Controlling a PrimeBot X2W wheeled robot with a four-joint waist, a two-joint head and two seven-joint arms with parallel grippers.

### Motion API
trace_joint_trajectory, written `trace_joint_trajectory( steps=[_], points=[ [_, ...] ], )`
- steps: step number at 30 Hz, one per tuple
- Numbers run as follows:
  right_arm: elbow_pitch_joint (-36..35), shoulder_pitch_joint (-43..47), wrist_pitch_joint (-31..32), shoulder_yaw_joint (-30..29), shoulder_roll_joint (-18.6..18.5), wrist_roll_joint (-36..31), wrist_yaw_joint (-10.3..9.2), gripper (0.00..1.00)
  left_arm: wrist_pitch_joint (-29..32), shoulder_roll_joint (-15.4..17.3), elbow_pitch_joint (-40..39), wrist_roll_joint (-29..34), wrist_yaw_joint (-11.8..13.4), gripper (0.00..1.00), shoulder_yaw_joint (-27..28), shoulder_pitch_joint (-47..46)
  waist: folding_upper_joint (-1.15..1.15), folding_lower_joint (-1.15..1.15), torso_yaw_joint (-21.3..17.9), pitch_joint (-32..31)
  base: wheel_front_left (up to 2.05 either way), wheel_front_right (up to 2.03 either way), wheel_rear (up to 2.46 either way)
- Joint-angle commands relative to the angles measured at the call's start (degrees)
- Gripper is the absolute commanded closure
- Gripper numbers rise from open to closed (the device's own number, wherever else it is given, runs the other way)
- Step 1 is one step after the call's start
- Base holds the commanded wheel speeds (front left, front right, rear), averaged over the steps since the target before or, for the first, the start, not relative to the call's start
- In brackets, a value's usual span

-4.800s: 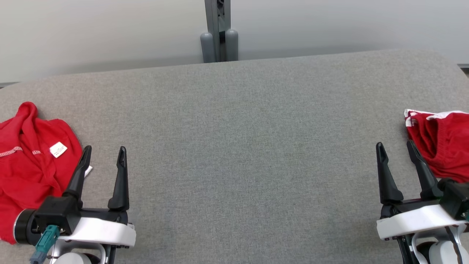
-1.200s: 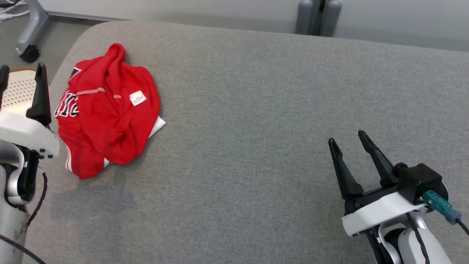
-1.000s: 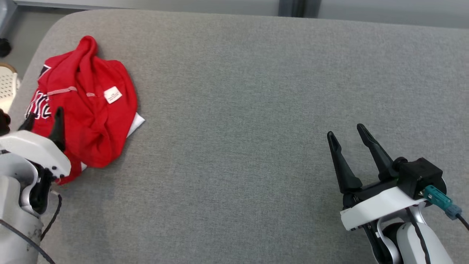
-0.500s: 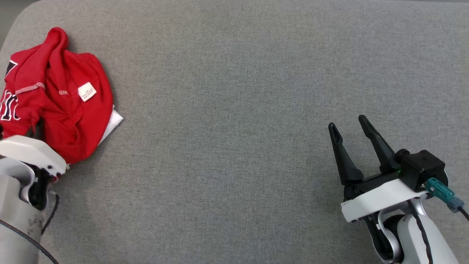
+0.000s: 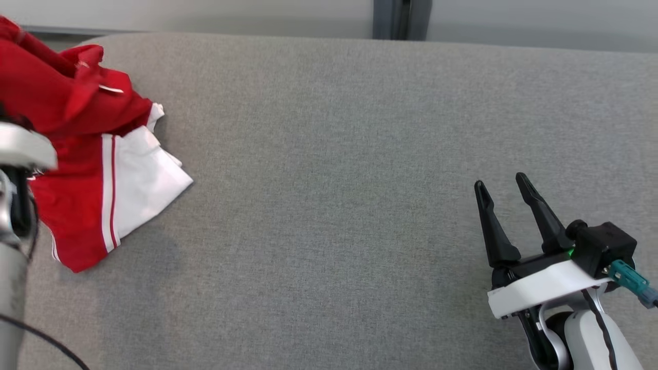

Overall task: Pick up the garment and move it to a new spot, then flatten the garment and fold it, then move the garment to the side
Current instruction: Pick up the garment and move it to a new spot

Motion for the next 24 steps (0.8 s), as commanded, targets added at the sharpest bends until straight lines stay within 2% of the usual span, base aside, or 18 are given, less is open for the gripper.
trace_joint_trajectory(
  steps=[1,7,11,16,22,24],
  points=[
    [0.0,1.1,-0.6,-0.2,-0.4,0.5,0.01,0.00,-0.1,-0.3,-3.5,1.2,1.3,1.00,-0.3,3.3,0.00,0.00,-0.9,-1.3,0.00,0.00,0.00],
    [0.1,2.0,-1.3,-0.9,-0.4,1.4,0.01,0.00,1.8,-2.8,-20.0,4.1,4.9,1.00,-4.1,14.4,0.00,0.00,-3.4,-2.1,0.00,0.00,0.00],
    [-0.3,1.6,-1.4,-1.4,-0.4,1.8,0.01,0.00,4.2,-4.7,-28.2,5.2,5.6,1.00,-8.1,19.9,0.00,0.00,-5.9,-1.3,0.00,0.00,0.00],
    [-0.2,0.6,-2.2,-1.0,-0.4,2.5,0.01,0.00,7.4,-7.0,-33.1,6.4,4.2,1.00,-14.3,22.6,0.00,0.00,-10.5,0.4,0.00,0.00,0.00],
    [1.5,-0.3,-4.4,-0.2,-0.4,4.7,0.01,0.00,9.8,-9.9,-32.7,8.0,1.2,1.00,-21.4,19.7,0.00,0.00,-18.5,2.5,0.00,0.00,0.00],
    [1.8,-0.3,-4.8,-0.3,-0.4,5.2,0.01,0.00,10.2,-10.4,-32.5,8.4,0.7,1.00,-22.5,19.0,0.00,0.00,-19.8,3.0,0.00,0.00,0.00]
  ],
)
